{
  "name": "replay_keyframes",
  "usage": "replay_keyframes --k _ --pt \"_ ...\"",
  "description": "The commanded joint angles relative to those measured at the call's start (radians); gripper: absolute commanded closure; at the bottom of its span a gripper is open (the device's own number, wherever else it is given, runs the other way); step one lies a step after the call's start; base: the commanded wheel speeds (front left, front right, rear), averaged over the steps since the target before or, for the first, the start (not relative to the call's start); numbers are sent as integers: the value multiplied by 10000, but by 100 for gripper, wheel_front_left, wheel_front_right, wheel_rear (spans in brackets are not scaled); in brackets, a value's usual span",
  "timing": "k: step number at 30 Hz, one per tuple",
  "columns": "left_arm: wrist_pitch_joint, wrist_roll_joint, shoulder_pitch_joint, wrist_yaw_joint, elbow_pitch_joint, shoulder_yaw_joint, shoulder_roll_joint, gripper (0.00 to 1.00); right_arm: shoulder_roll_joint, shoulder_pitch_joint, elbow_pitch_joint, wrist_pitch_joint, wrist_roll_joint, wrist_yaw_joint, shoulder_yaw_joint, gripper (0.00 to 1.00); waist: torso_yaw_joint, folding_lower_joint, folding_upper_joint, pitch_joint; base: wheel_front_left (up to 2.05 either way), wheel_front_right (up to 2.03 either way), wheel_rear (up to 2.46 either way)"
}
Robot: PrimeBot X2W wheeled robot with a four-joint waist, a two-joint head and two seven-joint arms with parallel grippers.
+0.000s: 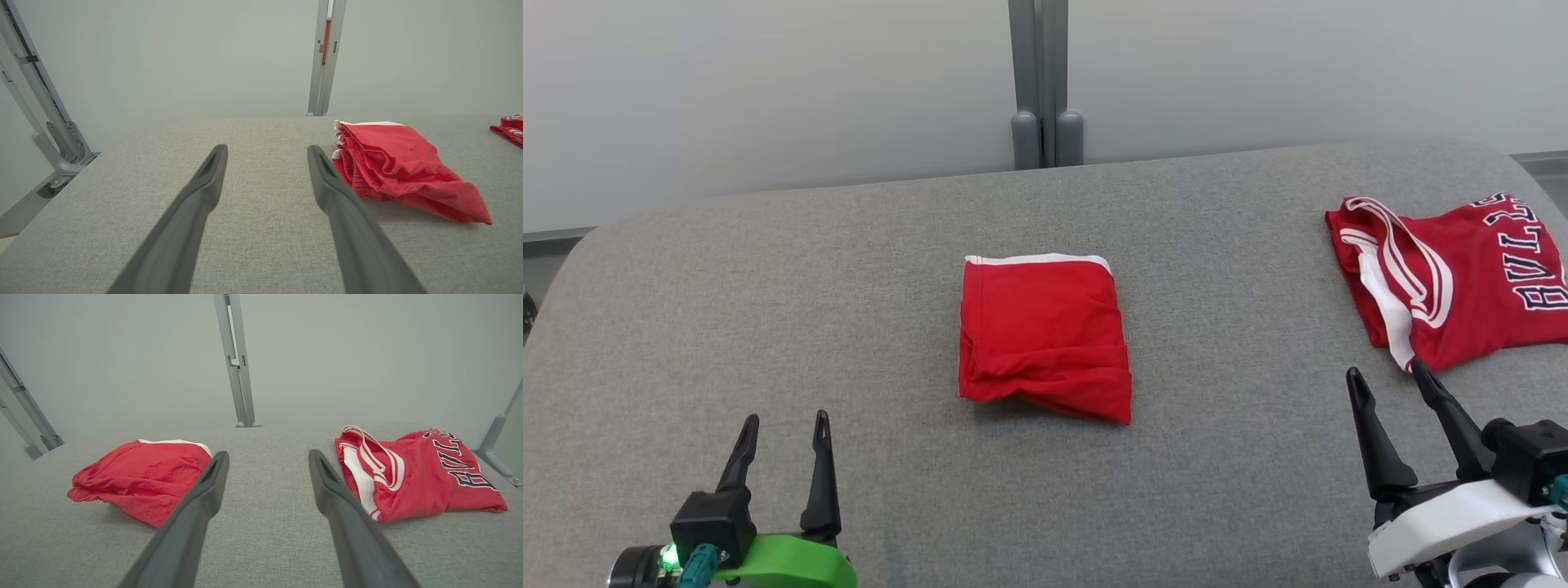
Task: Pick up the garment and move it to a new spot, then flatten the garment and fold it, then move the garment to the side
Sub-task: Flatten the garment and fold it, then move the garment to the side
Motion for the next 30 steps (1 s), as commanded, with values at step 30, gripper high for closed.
replay_keyframes --k 30 --pt "-638 304 -3052 -457 94 -126 -474 0 -217 -3321 2392 97 375 1 1751 0 1741 0 0 3422 0 0 0"
